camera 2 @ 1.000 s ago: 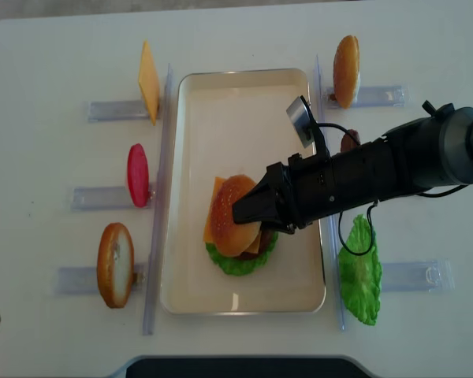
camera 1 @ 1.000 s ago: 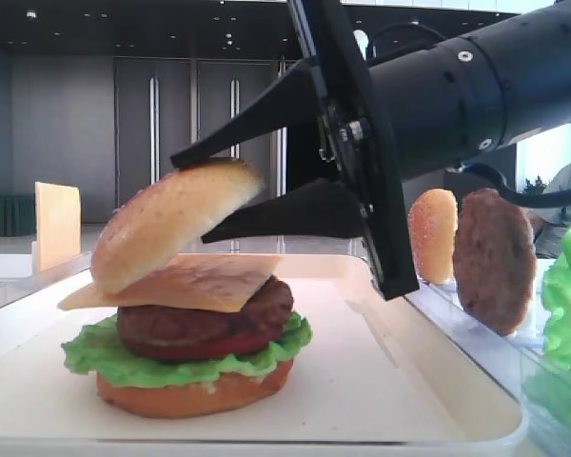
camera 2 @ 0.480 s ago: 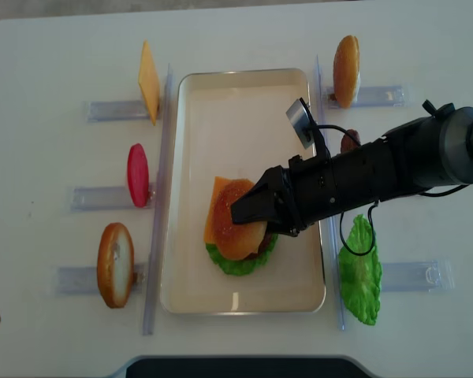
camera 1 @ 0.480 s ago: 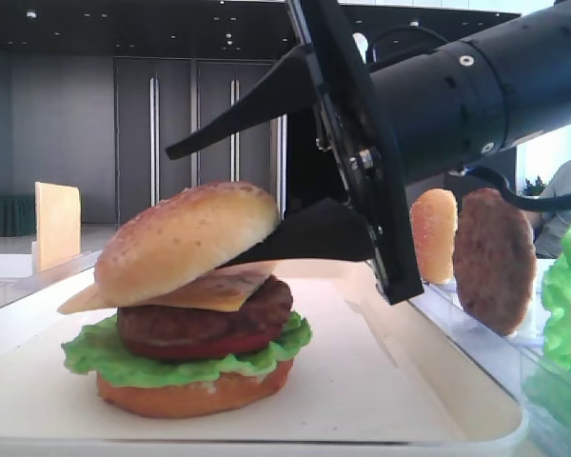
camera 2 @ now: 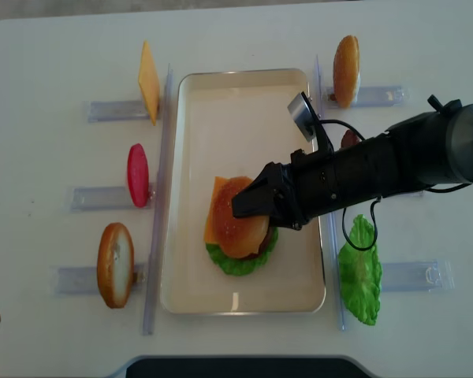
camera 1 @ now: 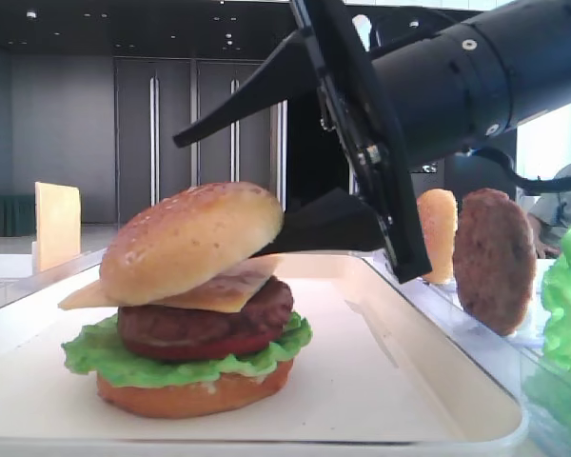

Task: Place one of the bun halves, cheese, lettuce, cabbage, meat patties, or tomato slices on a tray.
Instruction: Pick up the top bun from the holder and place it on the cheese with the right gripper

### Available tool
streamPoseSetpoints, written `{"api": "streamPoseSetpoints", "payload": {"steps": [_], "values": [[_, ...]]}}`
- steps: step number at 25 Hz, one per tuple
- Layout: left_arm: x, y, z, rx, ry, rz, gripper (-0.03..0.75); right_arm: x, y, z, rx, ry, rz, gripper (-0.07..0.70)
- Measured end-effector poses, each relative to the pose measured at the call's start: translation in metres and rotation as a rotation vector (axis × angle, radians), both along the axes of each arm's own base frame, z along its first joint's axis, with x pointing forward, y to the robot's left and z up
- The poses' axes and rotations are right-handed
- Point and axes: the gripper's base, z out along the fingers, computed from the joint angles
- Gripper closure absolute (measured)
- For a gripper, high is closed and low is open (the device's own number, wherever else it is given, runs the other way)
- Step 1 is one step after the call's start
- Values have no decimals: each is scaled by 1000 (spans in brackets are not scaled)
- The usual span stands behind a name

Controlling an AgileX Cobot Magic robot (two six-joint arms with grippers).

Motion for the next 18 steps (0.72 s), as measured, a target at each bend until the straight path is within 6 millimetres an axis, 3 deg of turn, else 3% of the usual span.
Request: {"api": "streamPoseSetpoints", "payload": {"steps": [9,18], "values": [[0,0,0,0,0,0,433,2,-7,-1,-73,-19,-8,156],[0,0,0,0,0,0,433,3,-10,12,-98,-82,-34,156]]}}
